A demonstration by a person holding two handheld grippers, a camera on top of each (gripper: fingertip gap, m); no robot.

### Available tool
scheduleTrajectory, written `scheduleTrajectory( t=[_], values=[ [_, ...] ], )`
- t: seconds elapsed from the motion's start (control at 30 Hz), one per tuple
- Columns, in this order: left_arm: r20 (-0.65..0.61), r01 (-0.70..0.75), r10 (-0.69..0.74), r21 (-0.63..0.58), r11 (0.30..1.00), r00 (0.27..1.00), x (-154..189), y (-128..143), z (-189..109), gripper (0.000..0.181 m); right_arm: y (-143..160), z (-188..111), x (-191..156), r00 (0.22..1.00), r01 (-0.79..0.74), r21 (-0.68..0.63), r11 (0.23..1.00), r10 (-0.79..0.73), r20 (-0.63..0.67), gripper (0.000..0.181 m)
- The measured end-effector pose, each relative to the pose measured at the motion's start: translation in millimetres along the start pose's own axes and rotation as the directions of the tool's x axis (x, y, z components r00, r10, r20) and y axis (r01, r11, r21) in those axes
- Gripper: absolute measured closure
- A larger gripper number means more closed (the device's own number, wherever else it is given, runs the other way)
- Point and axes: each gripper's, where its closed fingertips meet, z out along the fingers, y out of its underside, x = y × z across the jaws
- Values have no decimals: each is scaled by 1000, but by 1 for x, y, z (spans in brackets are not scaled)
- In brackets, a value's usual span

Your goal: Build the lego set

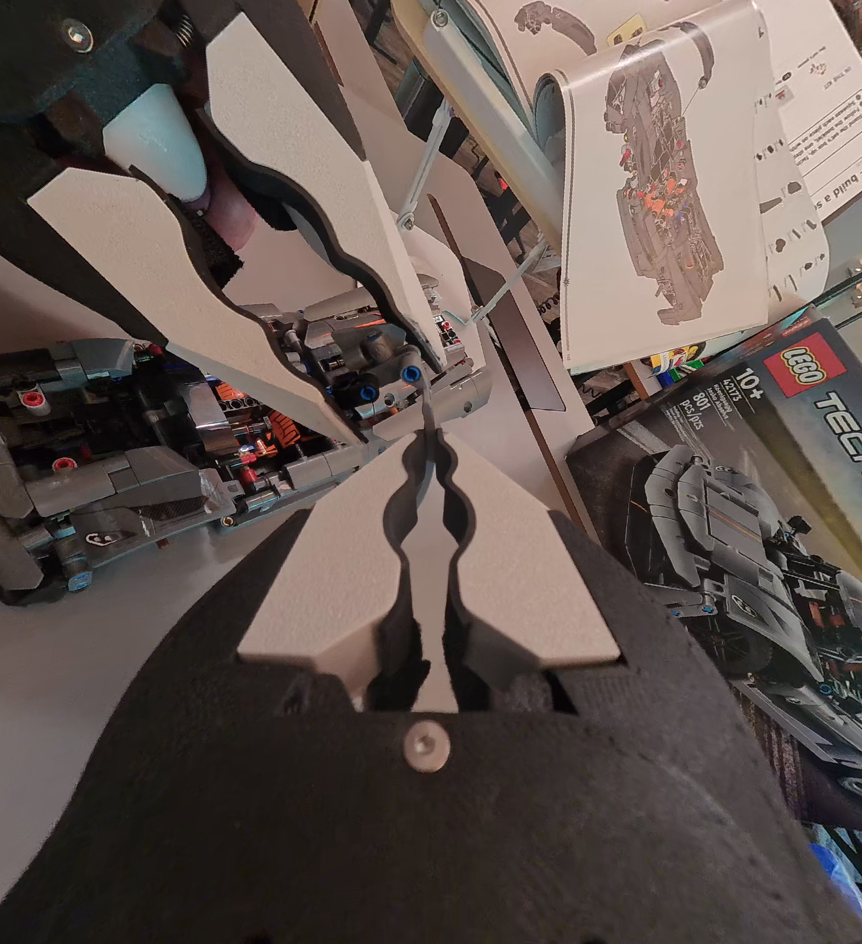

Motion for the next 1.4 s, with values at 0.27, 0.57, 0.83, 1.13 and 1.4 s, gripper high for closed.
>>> scheduleTrajectory(
  t=[0.27, 0.57, 0.83, 1.13, 1.4],
  values=[
    [6, 10, -10, 14, 1000, 1000, -1, -2, -1, 146, -1, 0, 0, 1000, -13, 12, 1000, 13, 2, 180],
    [-11, 7, -7, 33, 999, 1000, -2, -3, -3, 139, -1, 2, -2, 1000, -10, 15, 1000, 10, 2, 180],
    [-46, -17, 18, 13, 1000, 999, 4, 1, -2, 139, -3, 0, -2, 997, -65, 49, 997, 63, 44, 181],
    [-62, 33, -30, 44, 998, 998, 2, -3, -6, 147, -6, 0, -7, 975, -183, 90, 979, 169, 144, 181],
    [-48, 33, -31, 49, 998, 998, 2, -5, -6, 148, -7, -2, -7, 966, -215, 92, 972, 198, 167, 181]
  ],
)
